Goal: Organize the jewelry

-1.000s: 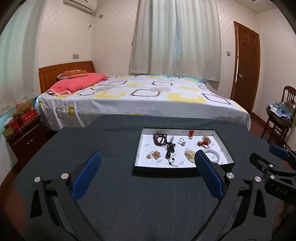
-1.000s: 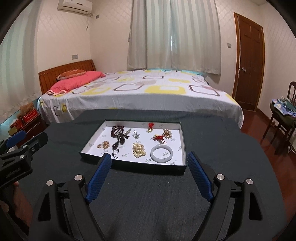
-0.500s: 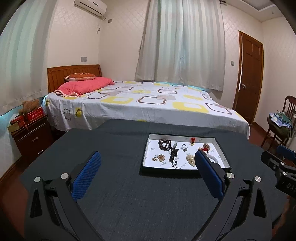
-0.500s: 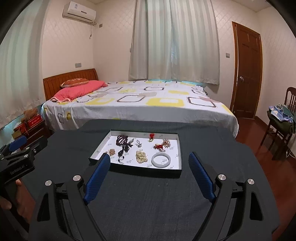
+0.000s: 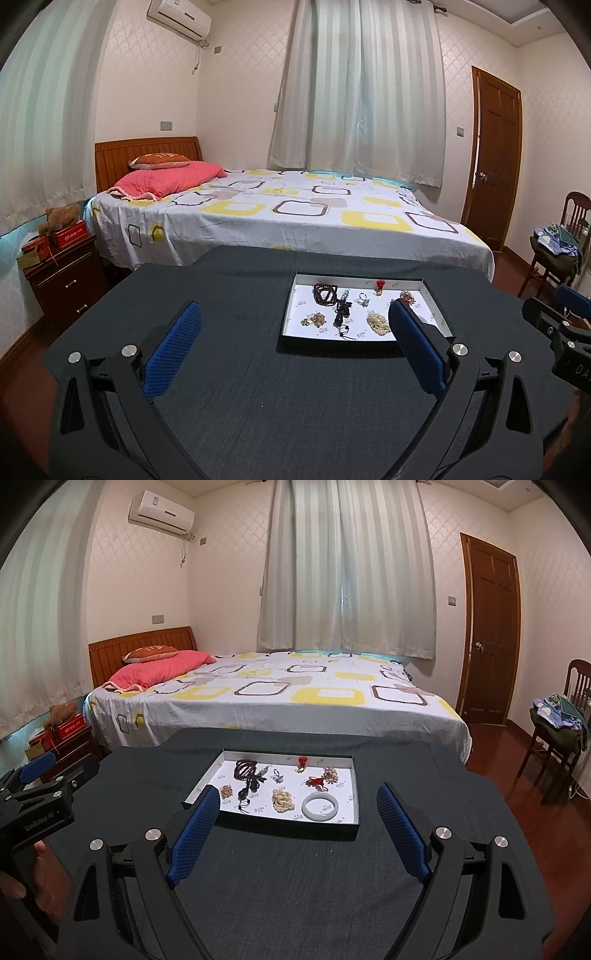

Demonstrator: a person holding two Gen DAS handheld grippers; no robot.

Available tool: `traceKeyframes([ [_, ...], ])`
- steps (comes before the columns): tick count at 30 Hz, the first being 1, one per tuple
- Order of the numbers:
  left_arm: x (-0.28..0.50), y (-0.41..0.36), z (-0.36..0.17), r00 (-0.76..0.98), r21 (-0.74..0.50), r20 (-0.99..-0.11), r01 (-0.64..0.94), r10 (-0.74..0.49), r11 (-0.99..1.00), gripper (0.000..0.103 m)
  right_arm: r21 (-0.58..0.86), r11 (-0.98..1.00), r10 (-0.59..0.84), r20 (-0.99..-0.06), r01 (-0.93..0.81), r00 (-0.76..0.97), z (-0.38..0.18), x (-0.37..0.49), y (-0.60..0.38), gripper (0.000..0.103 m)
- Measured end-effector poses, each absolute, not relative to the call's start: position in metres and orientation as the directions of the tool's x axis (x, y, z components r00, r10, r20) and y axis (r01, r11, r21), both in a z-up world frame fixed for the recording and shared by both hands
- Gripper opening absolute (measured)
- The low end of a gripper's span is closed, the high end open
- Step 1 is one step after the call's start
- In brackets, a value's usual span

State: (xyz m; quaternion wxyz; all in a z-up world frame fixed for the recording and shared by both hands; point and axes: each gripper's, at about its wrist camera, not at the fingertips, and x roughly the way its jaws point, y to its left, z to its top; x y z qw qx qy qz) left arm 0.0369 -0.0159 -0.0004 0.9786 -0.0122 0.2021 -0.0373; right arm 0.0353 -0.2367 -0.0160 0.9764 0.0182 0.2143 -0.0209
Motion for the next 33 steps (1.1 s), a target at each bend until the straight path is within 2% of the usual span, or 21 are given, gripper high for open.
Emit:
traceKeyframes([
  [33,0.0355,-0.0143,-0.0023,0.913,-0.043,-0.399,0.078,-0.088,0.996,0.099,0.026,0.998,-0.034,-0.419,0.050,0.907,-0.0148,0.0340,-0.2384,0.084],
])
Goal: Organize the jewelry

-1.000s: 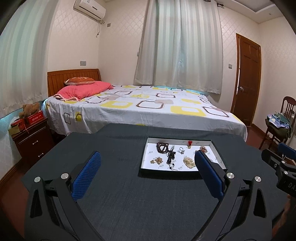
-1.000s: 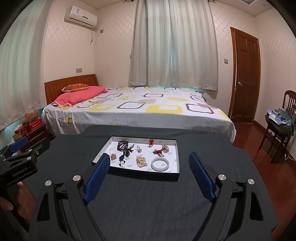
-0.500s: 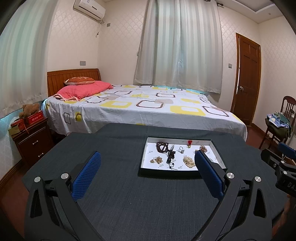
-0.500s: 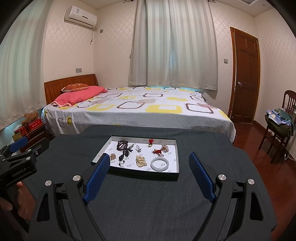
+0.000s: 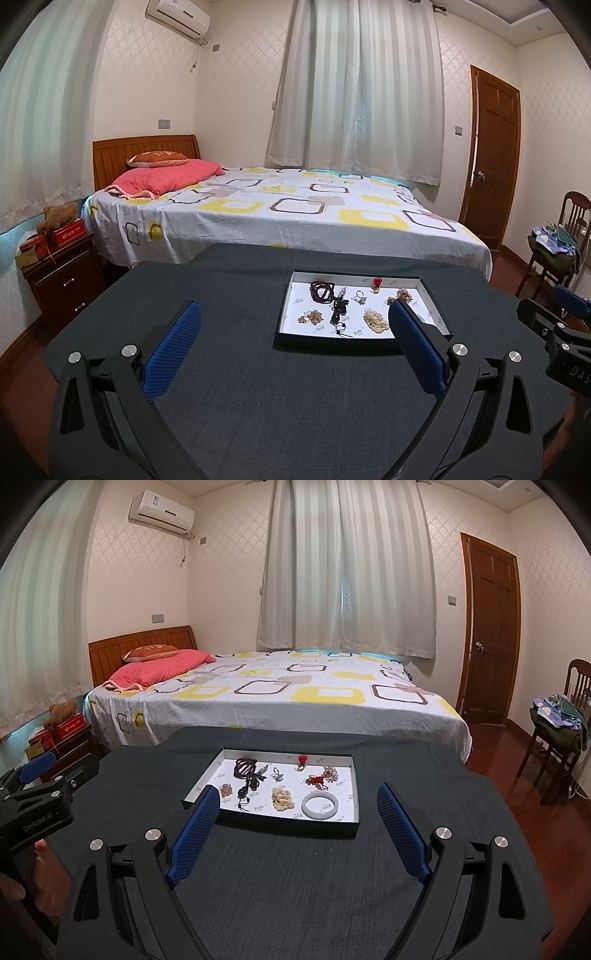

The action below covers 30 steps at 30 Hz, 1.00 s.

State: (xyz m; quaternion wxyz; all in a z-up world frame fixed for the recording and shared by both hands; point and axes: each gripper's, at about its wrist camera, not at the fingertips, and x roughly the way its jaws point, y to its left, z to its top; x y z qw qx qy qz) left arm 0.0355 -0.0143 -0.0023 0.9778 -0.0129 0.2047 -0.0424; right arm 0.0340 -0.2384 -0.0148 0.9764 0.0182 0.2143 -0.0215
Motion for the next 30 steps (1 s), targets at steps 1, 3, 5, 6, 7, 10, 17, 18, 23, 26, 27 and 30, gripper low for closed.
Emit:
traceKeyframes([
  [1,0.036,-0.014,-0.002,0.913,-0.042,-0.399,0.078,-0.089,0.996,0.099,0.026,0.998,-0.035,-0.419,0.051,0.907,-0.015,0.034,-0.238,0.084],
  [3,0.035,-0.014,-0.002,0.913,-0.045,-0.399,0.078,-0.089,0.996,0.099,0.027,0.998,-0.034,-0.419,0.050,0.907,-0.015,0.034,-0.238,0.084],
  [5,0.036,-0.014,-0.002,0.913,-0.045,-0.398,0.076,-0.087,0.996,0.099,0.026,0.998,-0.035,-0.418,0.051,0.908,-0.015,0.034,-0.238,0.084],
  [6,0.035,-0.014,-0.002,0.913,-0.048,-0.398,0.073,-0.086,0.996,0.099,0.027,0.998,-0.035,-0.419,0.051,0.908,-0.015,0.034,-0.238,0.084],
  [7,0.036,-0.014,-0.002,0.913,-0.050,-0.398,0.072,-0.086,0.996,0.099,0.027,0.998,-0.034,-0.419,0.050,0.907,-0.015,0.034,-0.238,0.084],
  [10,0.036,-0.015,-0.002,0.910,-0.061,-0.404,0.075,-0.093,0.995,0.099,0.026,0.998,-0.034,-0.419,0.050,0.907,-0.015,0.034,-0.238,0.084],
  [17,0.038,-0.019,-0.004,0.904,-0.048,-0.419,0.076,-0.090,0.996,0.099,0.024,0.999,-0.033,-0.425,0.048,0.904,-0.021,0.033,-0.238,0.084],
  [18,0.039,-0.018,-0.004,0.903,-0.051,-0.419,0.079,-0.093,0.996,0.099,0.024,0.999,-0.033,-0.426,0.048,0.904,-0.022,0.032,-0.237,0.084],
  [23,0.042,-0.017,-0.005,0.895,-0.077,-0.430,0.095,-0.119,0.992,0.099,0.024,0.999,-0.034,-0.428,0.049,0.903,-0.022,0.032,-0.238,0.084],
  [26,0.048,-0.012,-0.008,0.881,-0.122,-0.447,0.114,-0.157,0.986,0.099,0.025,0.998,-0.034,-0.431,0.050,0.902,-0.025,0.032,-0.237,0.084],
  [27,0.048,-0.010,-0.010,0.880,-0.139,-0.444,0.116,-0.167,0.983,0.099,0.025,0.998,-0.034,-0.432,0.050,0.901,-0.026,0.032,-0.236,0.084],
  [30,0.046,-0.006,-0.012,0.891,-0.146,-0.429,0.091,-0.146,0.985,0.099,0.025,0.999,-0.033,-0.433,0.049,0.901,-0.026,0.031,-0.235,0.084],
])
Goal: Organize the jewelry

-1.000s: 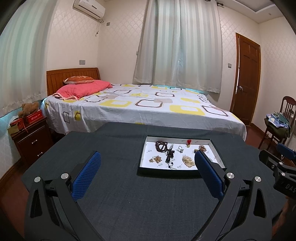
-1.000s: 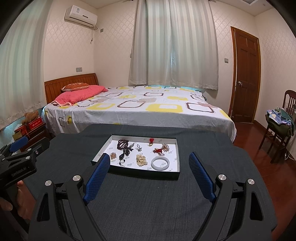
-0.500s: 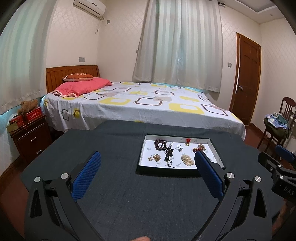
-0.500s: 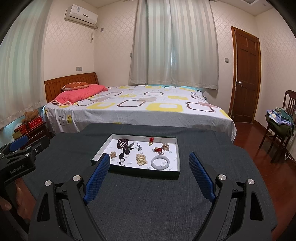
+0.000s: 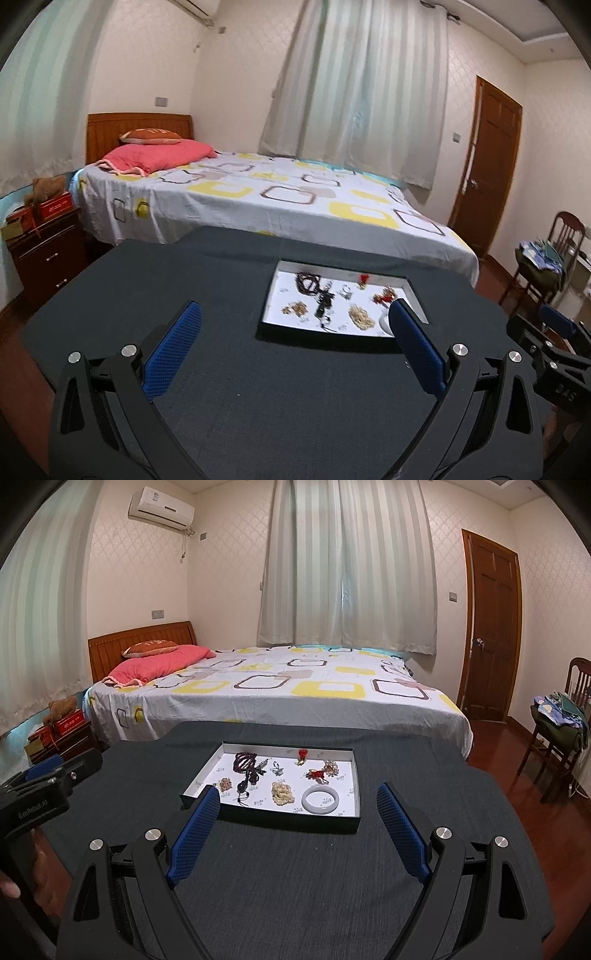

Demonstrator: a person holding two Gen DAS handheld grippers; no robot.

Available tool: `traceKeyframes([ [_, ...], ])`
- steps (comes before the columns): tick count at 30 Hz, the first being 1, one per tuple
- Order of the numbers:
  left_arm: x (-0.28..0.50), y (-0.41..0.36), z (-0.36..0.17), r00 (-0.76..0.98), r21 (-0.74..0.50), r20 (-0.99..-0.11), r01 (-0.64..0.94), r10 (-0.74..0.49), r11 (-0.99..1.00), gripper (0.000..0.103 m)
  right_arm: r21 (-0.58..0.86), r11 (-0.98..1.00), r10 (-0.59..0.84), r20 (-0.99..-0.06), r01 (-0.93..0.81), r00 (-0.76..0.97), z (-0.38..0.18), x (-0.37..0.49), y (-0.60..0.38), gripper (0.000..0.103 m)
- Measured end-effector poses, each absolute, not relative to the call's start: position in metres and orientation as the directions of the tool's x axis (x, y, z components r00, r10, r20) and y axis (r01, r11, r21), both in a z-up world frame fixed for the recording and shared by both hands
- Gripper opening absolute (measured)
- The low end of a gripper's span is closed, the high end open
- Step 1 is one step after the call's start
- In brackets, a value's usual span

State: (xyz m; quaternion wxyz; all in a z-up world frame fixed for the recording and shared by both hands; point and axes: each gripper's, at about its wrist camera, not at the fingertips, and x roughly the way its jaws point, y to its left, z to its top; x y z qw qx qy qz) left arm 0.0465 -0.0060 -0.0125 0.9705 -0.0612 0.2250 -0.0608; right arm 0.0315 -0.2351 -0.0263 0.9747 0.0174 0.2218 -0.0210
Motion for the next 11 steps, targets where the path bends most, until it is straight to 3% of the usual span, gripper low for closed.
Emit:
traceKeyframes([
  [11,0.0532,-0.0027,-0.0165,0.892,-0.083,-0.444,0.049,-0.081,0.995,0.099,0.024,0.998,-0.041,-0.445,0.057,0.895,-0.0293,0.0332,-0.2379,0.084],
])
